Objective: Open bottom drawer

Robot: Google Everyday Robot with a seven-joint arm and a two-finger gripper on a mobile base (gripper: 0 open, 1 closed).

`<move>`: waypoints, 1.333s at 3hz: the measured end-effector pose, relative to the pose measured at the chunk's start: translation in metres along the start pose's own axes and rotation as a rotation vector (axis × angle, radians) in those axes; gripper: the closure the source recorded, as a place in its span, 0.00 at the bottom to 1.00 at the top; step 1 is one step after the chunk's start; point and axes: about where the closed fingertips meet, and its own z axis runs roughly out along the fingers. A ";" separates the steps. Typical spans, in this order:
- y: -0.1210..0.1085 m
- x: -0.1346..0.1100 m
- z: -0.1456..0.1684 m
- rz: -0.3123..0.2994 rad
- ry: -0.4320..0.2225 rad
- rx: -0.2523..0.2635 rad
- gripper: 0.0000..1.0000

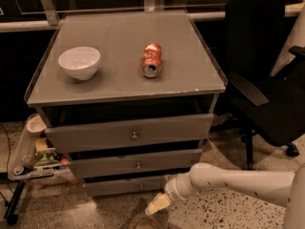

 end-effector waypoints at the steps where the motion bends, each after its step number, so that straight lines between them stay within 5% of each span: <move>1: -0.036 0.034 0.046 0.019 0.006 -0.007 0.00; 3: -0.049 0.039 0.065 0.024 -0.001 0.011 0.00; 4: -0.076 0.046 0.075 0.027 -0.038 0.074 0.00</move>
Offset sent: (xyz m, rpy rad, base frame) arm 0.0308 -0.0128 -0.0959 -0.0178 0.0204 0.0061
